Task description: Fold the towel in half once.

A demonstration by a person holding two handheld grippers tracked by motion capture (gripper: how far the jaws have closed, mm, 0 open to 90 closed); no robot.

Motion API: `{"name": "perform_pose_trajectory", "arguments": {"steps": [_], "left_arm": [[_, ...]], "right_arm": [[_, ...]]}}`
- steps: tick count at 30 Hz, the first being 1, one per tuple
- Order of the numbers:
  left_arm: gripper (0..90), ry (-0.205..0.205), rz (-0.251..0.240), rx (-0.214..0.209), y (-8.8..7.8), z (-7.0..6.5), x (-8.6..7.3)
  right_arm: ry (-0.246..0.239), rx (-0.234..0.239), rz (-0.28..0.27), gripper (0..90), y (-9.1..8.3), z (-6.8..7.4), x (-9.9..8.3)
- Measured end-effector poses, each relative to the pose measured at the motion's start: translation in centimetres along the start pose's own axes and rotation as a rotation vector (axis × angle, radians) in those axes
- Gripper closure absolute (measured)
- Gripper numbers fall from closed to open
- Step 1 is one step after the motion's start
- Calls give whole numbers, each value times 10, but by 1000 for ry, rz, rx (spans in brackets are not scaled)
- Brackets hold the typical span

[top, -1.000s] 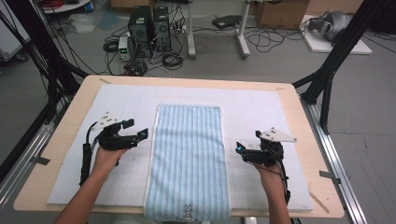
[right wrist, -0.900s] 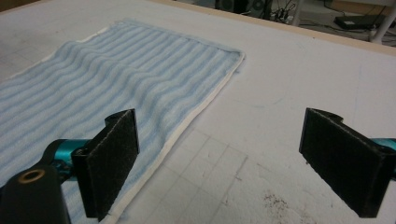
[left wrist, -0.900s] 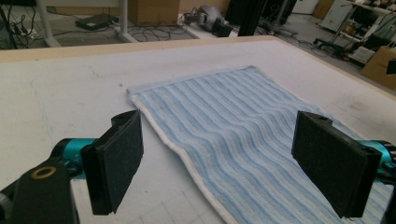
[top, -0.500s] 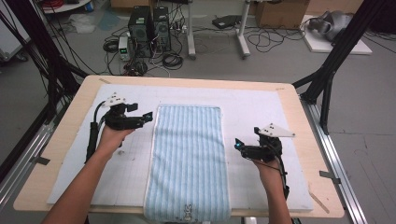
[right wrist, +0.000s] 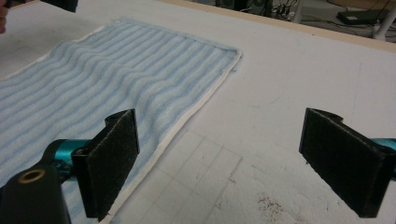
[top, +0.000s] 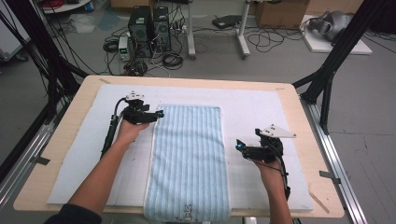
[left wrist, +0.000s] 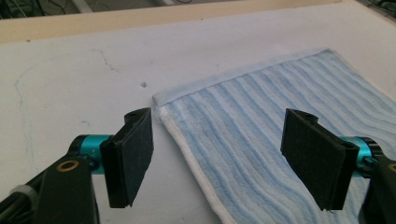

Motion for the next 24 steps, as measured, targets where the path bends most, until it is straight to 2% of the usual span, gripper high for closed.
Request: {"name": "perform_pose_trajectory", "arguments": {"steps": [4,7,11,13,15,17,19,21,22,23,24], "left_arm": [[271,-10,45,47,14,6,-9],[303,-3,82,80,20,8,-17],[337,37,86,131,21,6,-19],[385,67,88,156,21,5,-20],[457,73,94,171,19,5,-20],[513,82,95,165,18,5,-21],[638,76,83,138,18,2,-22],[704,82,84,113,17,0,-23],[781,79,79,94,18,-2,-24],[850,81,75,95,18,-3,-25],[863,84,73,98,18,-4,-25]], "right_arm": [[9,-2,0,113,-2,-1,1],[6,-2,6,113,-2,0,2],[3,-2,10,113,1,-1,2],[9,-2,21,113,5,-1,2],[11,-2,40,113,11,-2,2],[11,2,57,113,16,-3,2],[15,-5,63,113,20,-6,4],[22,-7,71,113,23,-9,6],[25,-12,71,113,25,-10,7],[26,-14,78,113,27,-11,8],[25,-16,82,113,30,-12,9]]}}
Point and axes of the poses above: each handheld gripper's, and its own axes: y roughly forward along the jaws, x roughly out of its top, z roughly to its left, the point moved 8 cm from there along y, roughly forward along the jaws, and after that the axes turned 12 degrees about -y, right-handed, at the moved point
